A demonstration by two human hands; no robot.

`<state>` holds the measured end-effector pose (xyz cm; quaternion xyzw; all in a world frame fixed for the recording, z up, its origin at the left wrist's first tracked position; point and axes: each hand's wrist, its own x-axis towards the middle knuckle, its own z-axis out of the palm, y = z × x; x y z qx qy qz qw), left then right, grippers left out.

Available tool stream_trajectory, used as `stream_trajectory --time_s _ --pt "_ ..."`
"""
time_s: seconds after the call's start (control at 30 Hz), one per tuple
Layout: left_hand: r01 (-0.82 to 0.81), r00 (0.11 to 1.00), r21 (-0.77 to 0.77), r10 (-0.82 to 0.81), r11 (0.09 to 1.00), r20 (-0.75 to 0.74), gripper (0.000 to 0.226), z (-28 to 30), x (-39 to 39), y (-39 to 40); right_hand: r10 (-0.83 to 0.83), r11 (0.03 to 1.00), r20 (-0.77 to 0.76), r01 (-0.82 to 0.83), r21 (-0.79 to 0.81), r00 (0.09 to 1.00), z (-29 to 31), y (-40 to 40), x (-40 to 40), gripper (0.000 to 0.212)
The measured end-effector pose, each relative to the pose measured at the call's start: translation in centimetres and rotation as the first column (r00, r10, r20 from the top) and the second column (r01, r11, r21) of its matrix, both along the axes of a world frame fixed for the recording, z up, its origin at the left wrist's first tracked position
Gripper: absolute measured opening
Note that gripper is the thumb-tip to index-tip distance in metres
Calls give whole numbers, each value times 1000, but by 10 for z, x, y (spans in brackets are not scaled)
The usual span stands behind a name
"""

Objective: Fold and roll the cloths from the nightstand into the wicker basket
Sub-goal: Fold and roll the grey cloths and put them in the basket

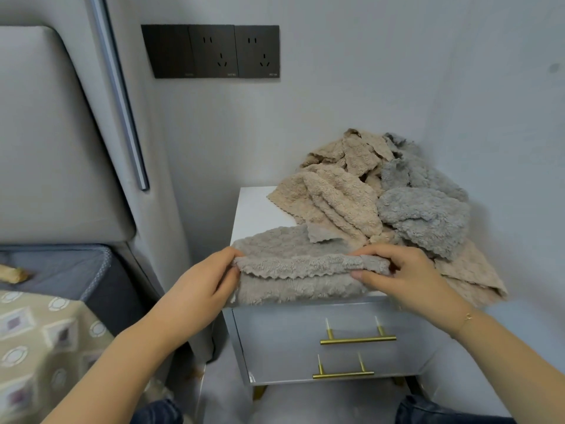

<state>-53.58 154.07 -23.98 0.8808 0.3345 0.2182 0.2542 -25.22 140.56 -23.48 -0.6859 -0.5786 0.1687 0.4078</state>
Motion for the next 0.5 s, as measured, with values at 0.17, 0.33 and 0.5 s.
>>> stream_trajectory --time_s 0.17,0.33,0.5 --pt "-45 963 148 82 988 -257 30 2 -10 3 -76 997 -253 79 4 965 5 7 8 24" --pt "-280 928 144 306 949 -212 12 9 2 31 -141 986 -509 169 8 849 17 33 3 26" --pt "-47 731 -647 467 761 497 22 29 40 58 -126 928 -549 294 230 826 44 74 -11 14"
